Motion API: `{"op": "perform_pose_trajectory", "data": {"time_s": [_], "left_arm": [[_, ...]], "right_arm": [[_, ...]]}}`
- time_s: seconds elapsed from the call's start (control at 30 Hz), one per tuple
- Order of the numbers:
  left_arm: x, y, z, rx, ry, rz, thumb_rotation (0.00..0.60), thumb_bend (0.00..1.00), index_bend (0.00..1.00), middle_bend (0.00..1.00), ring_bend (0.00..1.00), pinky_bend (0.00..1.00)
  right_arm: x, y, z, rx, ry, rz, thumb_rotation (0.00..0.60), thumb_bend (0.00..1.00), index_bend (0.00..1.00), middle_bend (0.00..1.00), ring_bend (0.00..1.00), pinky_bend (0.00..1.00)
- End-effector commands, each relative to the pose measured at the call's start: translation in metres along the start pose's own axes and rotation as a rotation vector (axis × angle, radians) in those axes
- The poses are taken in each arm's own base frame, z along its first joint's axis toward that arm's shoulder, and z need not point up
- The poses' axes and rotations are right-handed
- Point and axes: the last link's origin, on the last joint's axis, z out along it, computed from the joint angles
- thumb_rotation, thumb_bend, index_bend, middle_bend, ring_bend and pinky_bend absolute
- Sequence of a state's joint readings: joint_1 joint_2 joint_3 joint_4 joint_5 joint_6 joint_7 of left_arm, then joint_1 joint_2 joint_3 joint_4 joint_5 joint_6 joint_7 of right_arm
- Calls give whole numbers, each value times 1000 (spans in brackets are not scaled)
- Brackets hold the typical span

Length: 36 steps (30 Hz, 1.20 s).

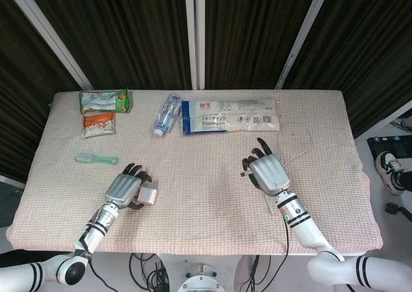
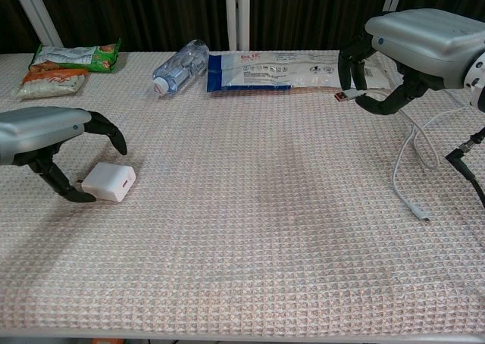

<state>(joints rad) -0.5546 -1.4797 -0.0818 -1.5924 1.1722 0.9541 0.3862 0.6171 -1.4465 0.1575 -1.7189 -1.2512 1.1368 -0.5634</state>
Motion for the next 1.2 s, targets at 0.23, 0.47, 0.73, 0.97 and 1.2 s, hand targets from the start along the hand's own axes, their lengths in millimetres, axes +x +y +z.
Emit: {"op": "perform_pose_trajectory", "data": {"time_s": [0.23,0.47,0.73,0.97,1.2], "left_arm": [[-2,0,2,-18,-26,6,600,175,318,245,66,0],[-3,2,3,-34,-37,-5,600,216,330,259,66,0],[-4,4,4,-46,-36,-14,600,241,388,321,109,0],[1,5,6,-24,7,-40,600,252,465,422,196,6],[33,4,11,24,101,-39,600,251,466,468,249,31]], "right_arm": [[-3,0,-1,-2,-2,10,600,381,606,517,269,79],[-5,1,-1,-6,-4,14,600,381,608,517,269,79],[-7,1,-2,-8,-7,19,600,381,609,517,269,79],[-7,0,-3,-4,-7,18,600,381,615,517,269,80],[-2,-14,6,26,2,45,600,381,622,517,278,99]]}}
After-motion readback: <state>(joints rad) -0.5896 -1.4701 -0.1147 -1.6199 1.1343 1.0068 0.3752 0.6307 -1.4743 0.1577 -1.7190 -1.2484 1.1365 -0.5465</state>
